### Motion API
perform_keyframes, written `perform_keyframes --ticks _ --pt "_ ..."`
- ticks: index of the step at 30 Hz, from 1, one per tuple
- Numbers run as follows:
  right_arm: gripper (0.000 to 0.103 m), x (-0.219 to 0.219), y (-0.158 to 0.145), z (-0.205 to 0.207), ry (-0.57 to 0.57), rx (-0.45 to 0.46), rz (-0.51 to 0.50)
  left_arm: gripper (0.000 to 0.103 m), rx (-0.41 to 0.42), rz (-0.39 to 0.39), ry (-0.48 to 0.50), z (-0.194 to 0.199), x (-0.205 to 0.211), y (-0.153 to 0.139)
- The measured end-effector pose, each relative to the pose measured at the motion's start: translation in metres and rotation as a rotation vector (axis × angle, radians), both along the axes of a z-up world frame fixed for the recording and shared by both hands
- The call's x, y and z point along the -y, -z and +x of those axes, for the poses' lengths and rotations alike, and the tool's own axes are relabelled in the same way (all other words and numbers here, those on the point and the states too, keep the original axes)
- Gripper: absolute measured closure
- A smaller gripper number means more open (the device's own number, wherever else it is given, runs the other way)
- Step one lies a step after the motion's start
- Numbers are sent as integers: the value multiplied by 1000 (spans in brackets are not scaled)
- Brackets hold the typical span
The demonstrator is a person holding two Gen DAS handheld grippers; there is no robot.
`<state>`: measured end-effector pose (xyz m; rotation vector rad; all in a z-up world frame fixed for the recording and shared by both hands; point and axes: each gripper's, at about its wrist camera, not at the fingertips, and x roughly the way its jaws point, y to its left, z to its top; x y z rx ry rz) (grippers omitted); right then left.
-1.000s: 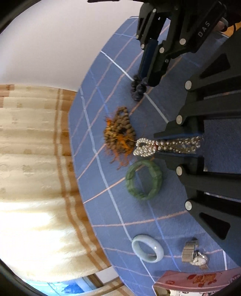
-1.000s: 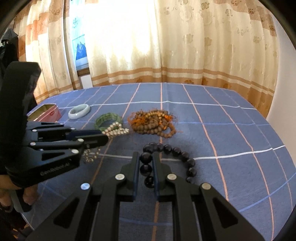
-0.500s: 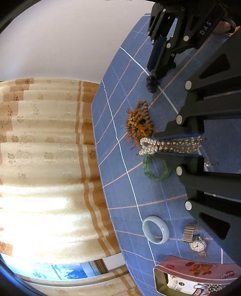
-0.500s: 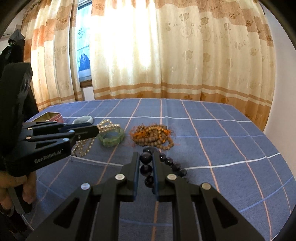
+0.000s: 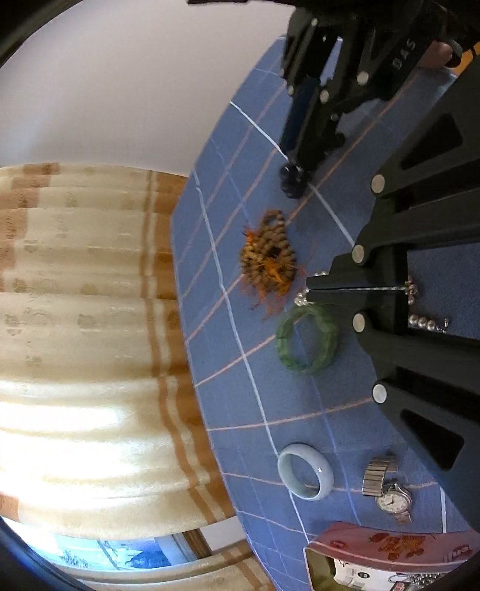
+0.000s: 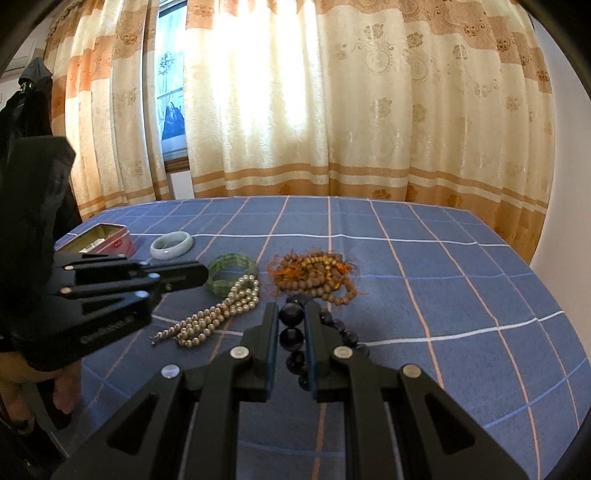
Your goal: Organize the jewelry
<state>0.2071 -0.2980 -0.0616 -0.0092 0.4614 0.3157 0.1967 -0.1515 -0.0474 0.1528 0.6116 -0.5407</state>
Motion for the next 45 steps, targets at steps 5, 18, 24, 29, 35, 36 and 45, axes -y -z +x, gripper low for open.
perform_keyframes --ticks 5,18,24,29,35,36,45 --pt "88 2 2 0 0 -6 11 102 -162 67 34 23 17 22" --pt "88 10 3 0 -13 -13 40 9 -141 46 35 18 27 15" --pt "87 13 3 -1 -19 -11 53 9 -64 13 23 5 11 -3" --pt "87 10 3 -2 -28 -7 42 9 -80 145 -56 17 5 12" --pt "87 11 4 -3 -34 -4 46 36 -214 138 -86 42 -1 32" --pt "88 11 4 -4 -35 -4 46 45 -206 146 -85 40 0 32" --pt "88 10 1 -3 -62 -13 53 91 -122 170 -59 15 -2 21"
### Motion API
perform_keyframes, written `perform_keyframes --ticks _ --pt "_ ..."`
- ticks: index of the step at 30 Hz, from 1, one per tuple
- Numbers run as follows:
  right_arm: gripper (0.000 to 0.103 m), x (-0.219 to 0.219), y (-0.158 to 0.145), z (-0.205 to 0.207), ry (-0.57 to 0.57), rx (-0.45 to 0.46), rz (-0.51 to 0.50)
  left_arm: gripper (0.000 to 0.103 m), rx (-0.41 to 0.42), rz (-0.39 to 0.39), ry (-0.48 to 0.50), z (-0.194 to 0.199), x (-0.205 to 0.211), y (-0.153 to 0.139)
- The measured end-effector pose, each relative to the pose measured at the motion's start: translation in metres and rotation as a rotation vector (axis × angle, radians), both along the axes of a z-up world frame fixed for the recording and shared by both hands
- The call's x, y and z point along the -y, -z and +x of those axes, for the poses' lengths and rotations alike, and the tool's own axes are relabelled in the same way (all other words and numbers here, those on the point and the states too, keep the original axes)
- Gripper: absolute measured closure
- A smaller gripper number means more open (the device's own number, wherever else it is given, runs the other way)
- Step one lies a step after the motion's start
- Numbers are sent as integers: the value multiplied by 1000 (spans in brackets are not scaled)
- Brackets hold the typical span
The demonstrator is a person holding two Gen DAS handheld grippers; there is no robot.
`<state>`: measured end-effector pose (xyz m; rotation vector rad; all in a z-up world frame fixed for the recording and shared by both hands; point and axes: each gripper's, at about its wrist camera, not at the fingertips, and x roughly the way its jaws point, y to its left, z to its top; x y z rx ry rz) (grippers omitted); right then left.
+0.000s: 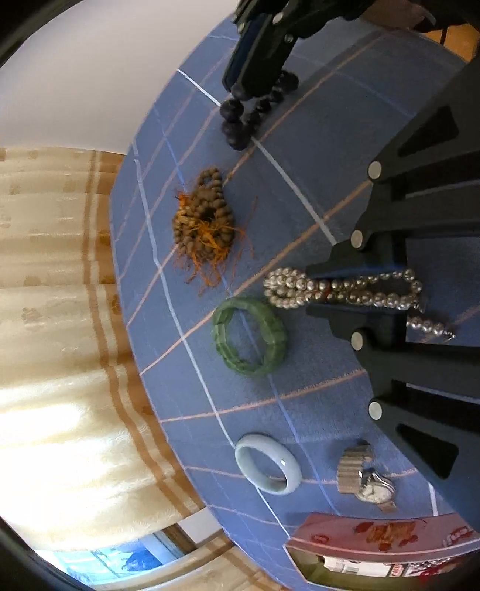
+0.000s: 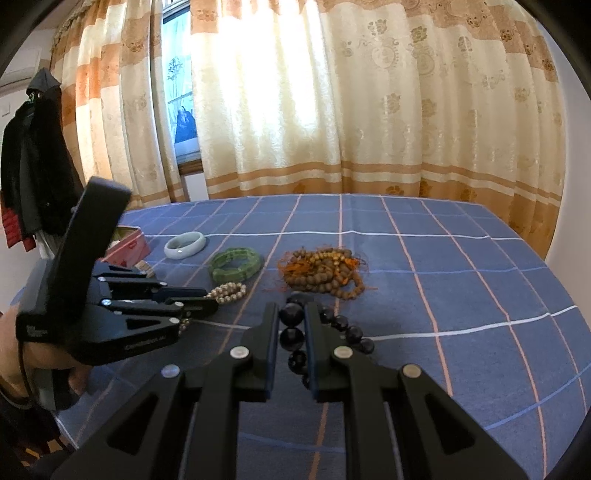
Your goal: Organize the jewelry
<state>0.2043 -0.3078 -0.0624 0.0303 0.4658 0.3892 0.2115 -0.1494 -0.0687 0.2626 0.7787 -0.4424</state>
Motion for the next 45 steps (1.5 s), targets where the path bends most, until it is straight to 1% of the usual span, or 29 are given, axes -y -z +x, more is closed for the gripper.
perform_keyframes --ticks 6,10,14,21,26,32,38,45 --pt "88 -2 -13 1 -12 16 -2 91 86 -31 -6 -16 -17 -26" --pt "88 -7 -25 4 -42 20 13 91 136 -52 -17 -23 -32 -47" --pt "88 -17 -38 8 -86 24 33 91 170 -66 -36 -25 -49 -62" --pt "88 -54 -65 14 -173 54 31 91 213 -83 -94 -25 -89 -78" --pt "88 -92 -81 22 -244 83 1 91 245 -73 -164 -22 -132 -91" --pt "88 -136 -96 33 -327 107 -19 91 270 -36 -258 -15 -186 -99" --pt "88 -183 -105 42 -402 118 -34 91 276 -25 -344 -8 -233 -99" --pt "88 -228 -108 48 -468 118 -59 91 249 -33 -399 6 -265 -87"
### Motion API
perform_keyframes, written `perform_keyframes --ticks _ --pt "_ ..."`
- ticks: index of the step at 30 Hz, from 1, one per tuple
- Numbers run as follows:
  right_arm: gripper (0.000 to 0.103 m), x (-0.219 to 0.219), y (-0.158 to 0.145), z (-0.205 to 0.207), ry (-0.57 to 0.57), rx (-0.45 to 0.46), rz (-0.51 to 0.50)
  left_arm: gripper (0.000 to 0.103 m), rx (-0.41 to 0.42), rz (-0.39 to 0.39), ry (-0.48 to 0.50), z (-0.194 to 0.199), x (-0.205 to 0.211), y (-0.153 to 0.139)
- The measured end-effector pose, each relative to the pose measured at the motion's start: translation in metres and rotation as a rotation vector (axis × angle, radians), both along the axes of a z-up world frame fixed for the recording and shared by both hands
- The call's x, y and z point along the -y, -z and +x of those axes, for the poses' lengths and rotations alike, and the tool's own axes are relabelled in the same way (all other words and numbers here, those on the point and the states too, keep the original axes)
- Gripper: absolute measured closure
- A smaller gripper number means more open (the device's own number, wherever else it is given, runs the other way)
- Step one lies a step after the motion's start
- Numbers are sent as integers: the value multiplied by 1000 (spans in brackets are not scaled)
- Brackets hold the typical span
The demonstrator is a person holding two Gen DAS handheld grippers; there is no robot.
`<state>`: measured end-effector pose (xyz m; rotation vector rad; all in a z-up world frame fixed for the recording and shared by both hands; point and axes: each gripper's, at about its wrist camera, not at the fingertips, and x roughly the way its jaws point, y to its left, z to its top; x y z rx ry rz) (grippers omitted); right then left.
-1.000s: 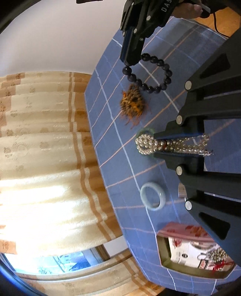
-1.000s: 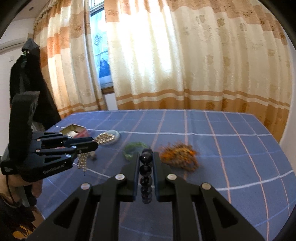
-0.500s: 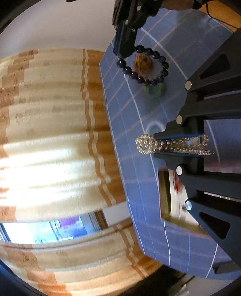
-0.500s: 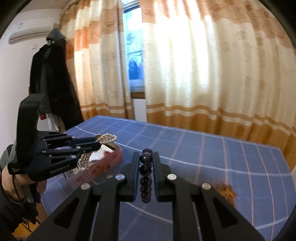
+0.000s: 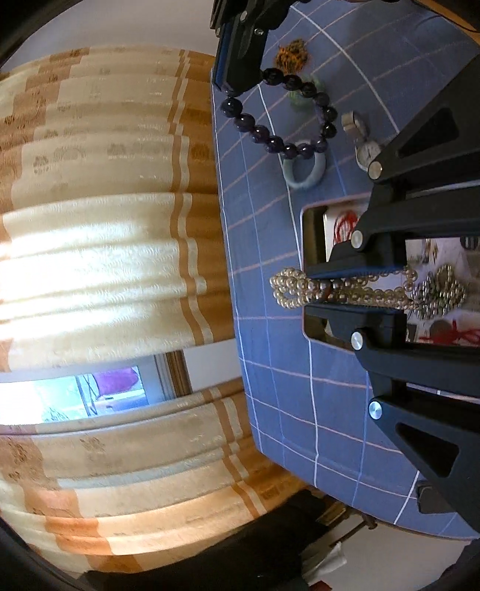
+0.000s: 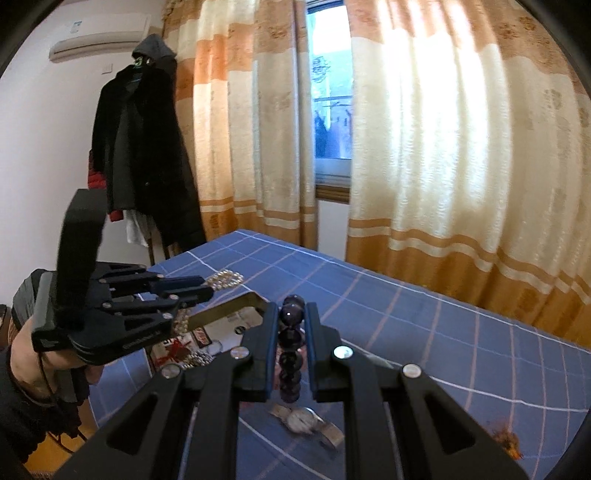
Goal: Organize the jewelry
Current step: 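Carry the pearl necklace and black bracelet over the pink tin and open both tools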
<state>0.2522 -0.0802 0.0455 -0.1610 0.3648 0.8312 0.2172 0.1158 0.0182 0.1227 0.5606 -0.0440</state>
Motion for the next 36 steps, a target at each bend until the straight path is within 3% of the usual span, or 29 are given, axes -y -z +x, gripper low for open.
perform_keyframes --ticks 17,29,36 --pt "88 -92 20 31 -85 -73 -46 91 -91 -113 -47 39 -45 33" --pt "88 -112 58 55 -47 -142 -82 91 -139 -63 -77 53 -49 50" --pt "87 -116 62 57 -48 -140 -88 91 -148 -51 -81 54 -49 58"
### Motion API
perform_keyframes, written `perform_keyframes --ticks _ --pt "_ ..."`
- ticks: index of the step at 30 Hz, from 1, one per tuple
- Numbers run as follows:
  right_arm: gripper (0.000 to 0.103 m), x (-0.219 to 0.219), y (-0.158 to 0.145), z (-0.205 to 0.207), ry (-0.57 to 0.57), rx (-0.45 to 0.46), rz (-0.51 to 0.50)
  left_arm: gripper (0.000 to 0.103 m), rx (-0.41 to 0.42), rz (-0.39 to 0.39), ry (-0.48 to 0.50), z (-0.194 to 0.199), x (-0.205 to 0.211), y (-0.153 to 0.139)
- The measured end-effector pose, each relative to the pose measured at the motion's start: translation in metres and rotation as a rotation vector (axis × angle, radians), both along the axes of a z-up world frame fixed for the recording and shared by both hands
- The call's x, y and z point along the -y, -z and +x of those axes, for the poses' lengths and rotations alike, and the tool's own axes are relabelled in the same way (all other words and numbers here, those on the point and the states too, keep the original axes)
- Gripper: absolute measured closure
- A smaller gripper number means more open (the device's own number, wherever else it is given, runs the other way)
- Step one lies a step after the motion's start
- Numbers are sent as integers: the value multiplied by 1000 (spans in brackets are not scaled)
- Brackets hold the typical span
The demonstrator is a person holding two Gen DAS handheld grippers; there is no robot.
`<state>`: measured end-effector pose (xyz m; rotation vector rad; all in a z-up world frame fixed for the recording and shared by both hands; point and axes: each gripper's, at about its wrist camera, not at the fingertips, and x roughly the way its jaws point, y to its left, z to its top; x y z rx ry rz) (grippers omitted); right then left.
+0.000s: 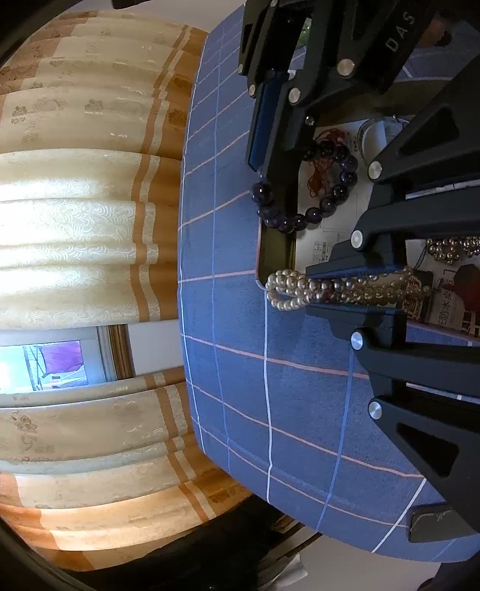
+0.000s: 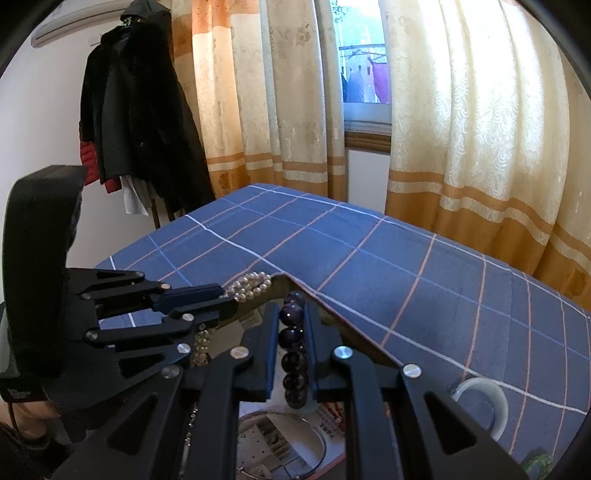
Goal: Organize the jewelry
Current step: 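Carry the pearl necklace and black bracelet over the pink tin and open both tools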
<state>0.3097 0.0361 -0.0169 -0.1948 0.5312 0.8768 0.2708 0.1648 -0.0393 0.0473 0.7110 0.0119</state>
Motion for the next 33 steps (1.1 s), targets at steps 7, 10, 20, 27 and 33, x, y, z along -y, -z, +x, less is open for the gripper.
perform_keyframes --ticks 7,10,20,27,33 --pt "88 -5 0 -1 -16 3 8 91 -1 4 -2 0 0 -1" --pt "87 -7 1 -3 -18 10 2 90 -2 21 13 1 3 -1" --pt "86 -9 8 3 -20 -14 6 76 -5 -1 -1 -2 3 -3" --pt "86 -8 10 8 -22 -33 15 36 36 7 -85 -10 -14 -10" --pt "59 -7 15 4 -40 -48 -3 34 67 -24 -137 -23 -25 -16"
